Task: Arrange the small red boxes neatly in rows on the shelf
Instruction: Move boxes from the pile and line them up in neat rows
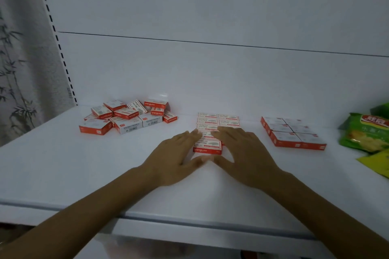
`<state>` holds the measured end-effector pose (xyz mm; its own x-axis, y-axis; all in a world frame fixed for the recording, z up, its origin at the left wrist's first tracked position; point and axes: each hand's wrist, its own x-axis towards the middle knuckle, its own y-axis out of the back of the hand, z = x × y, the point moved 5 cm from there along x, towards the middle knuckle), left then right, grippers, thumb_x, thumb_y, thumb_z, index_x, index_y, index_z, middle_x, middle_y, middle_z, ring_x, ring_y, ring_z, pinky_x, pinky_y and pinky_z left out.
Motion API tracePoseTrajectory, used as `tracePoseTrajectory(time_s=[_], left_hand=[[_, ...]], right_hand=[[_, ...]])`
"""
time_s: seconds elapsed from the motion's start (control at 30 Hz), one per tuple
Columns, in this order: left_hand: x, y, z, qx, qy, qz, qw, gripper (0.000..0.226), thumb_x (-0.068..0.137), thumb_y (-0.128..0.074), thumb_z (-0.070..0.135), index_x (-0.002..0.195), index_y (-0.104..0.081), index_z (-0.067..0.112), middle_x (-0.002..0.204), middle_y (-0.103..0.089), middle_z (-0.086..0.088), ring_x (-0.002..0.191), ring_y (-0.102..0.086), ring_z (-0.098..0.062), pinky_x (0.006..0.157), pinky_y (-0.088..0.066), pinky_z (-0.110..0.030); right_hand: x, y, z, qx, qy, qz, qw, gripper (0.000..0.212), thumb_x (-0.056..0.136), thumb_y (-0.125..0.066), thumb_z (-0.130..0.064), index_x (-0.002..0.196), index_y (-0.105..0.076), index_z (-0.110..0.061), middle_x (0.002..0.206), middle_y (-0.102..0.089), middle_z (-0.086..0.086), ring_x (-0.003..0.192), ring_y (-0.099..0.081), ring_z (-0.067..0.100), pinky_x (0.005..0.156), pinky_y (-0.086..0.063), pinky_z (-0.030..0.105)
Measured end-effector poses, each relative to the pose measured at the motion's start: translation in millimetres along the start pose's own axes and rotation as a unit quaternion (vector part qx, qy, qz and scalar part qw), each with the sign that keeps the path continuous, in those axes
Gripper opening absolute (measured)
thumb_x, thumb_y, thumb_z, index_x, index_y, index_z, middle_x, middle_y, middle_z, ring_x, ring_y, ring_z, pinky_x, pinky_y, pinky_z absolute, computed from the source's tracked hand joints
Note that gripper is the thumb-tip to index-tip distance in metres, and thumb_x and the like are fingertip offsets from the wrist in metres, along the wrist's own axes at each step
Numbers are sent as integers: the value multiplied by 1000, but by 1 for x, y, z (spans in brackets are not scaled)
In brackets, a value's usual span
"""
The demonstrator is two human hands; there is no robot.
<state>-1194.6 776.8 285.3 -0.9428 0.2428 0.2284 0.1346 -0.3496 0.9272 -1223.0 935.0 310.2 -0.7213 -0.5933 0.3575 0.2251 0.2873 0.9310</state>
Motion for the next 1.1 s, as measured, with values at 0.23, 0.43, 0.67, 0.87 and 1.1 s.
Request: tracePoseTrajectory(time_s=[0.23, 0.43, 0.67, 0.87, 1.1], left_hand=[[11, -8, -11, 4, -33, -39, 999, 72, 89, -27, 65, 148, -17, 27, 157, -11, 6, 143, -9, -8, 112, -5, -22], [9, -2, -8, -29, -50, -45, 997, 70, 90, -37, 59, 148, -16, 25, 157, -9, 7, 142, -11, -8, 110, -9, -19], [12, -8, -12, -4, -50, -75, 996, 73, 90, -34, 61, 149, -12, 24, 157, -4, 8, 142, -12, -8, 114, -19, -27], [13, 6, -12, 60, -97, -19, 993, 74, 90, -32, 63, 149, -12, 24, 157, -8, 5, 143, -11, -13, 112, -13, -26], [-6, 56, -55, 207, -128, 72, 967, 71, 91, -21, 62, 149, -13, 22, 156, -13, 1, 144, -9, -17, 113, -1, -36]], right_hand=[[1, -12, 4, -40, -87, -31, 995, 63, 88, -26, -65, 139, -36, -28, 145, -39, -5, 132, -36, 14, 111, -21, 31], [1, -20, 14, 10, -156, -31, 987, 61, 88, -40, -60, 138, -36, -26, 143, -40, -7, 129, -36, 10, 103, -32, 27], [0, -22, 16, 45, -157, -25, 986, 59, 88, -42, -58, 137, -37, -27, 143, -38, -8, 131, -33, 8, 103, -31, 27], [8, -11, 10, 13, -143, -5, 990, 68, 85, -48, -59, 142, -29, -26, 149, -32, -4, 135, -29, 13, 108, -27, 33], [45, -8, -39, -36, -84, 1, 996, 77, 85, -46, -61, 147, -11, -29, 155, -14, -2, 142, -15, 20, 113, -15, 40]])
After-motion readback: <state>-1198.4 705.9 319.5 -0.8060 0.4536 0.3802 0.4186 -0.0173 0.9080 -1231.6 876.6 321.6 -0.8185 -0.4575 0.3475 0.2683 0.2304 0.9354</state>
